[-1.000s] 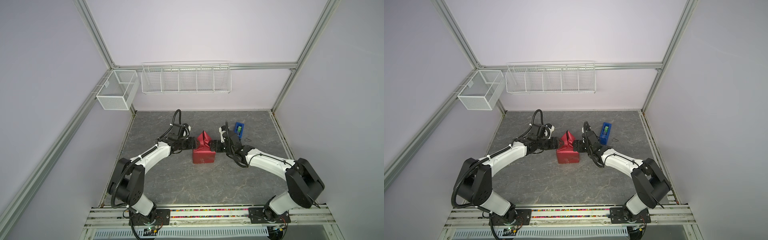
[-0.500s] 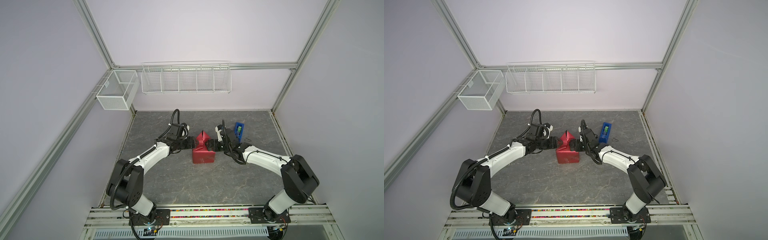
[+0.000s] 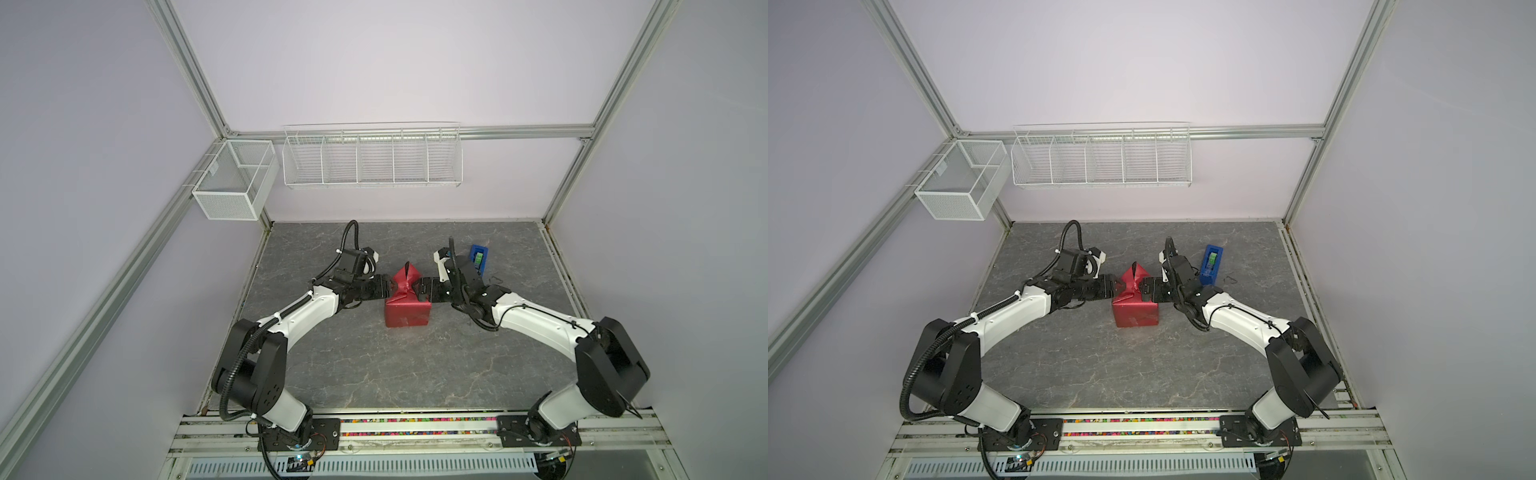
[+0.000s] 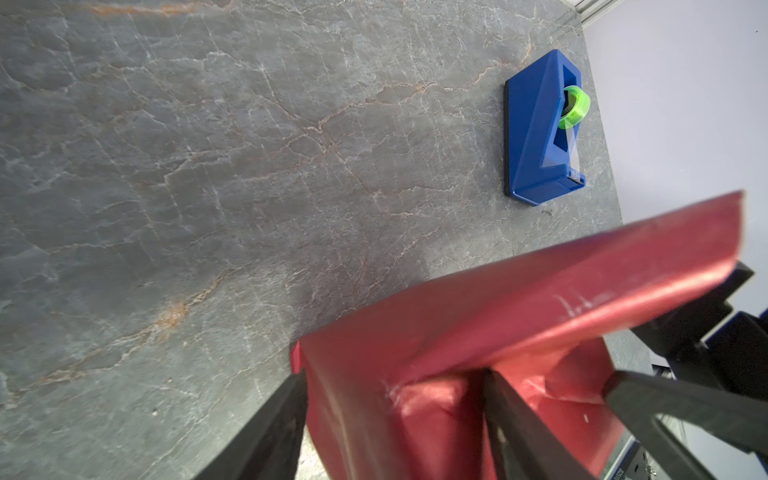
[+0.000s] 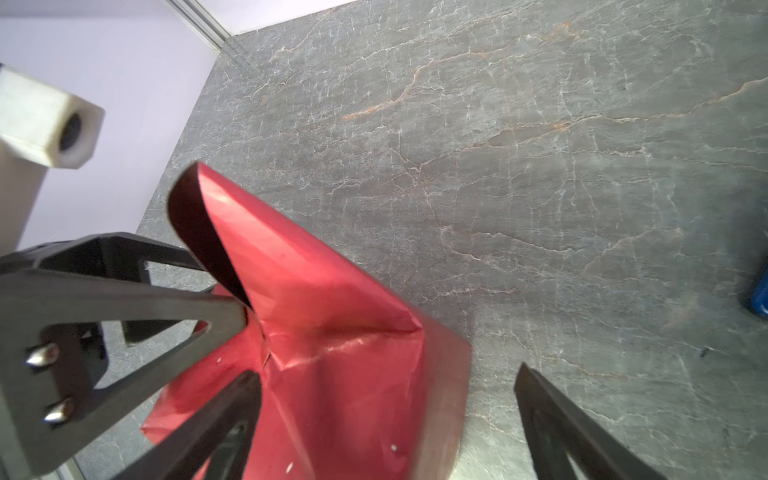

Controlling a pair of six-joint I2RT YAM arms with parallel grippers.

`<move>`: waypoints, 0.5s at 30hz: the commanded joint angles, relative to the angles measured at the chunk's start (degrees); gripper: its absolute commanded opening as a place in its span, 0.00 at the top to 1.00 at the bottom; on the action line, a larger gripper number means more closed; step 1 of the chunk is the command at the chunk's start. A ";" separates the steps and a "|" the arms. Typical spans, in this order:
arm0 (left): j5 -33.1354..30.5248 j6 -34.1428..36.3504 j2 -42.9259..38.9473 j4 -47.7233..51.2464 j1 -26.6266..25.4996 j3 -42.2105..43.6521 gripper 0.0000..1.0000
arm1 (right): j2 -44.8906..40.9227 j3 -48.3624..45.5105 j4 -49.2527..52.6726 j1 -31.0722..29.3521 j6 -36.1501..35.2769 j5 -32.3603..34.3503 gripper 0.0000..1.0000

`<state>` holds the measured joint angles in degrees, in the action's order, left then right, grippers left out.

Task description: Wrap the gift box in paper

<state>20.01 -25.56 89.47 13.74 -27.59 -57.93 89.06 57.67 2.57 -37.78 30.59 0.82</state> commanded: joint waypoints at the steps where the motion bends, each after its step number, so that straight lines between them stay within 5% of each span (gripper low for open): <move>1: 0.37 -0.80 -1.33 -1.53 0.34 1.31 0.33 | 1.30 0.86 3.14 0.34 -0.06 0.11 0.01; 15: 1.76 -0.95 -1.40 -1.92 0.52 0.98 0.31 | 8.33 4.16 4.02 0.38 0.51 -5.89 0.02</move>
<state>20.47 -26.26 87.83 12.45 -27.38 -56.93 95.57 61.76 3.55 -37.54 31.29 -3.11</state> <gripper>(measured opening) 0.688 0.985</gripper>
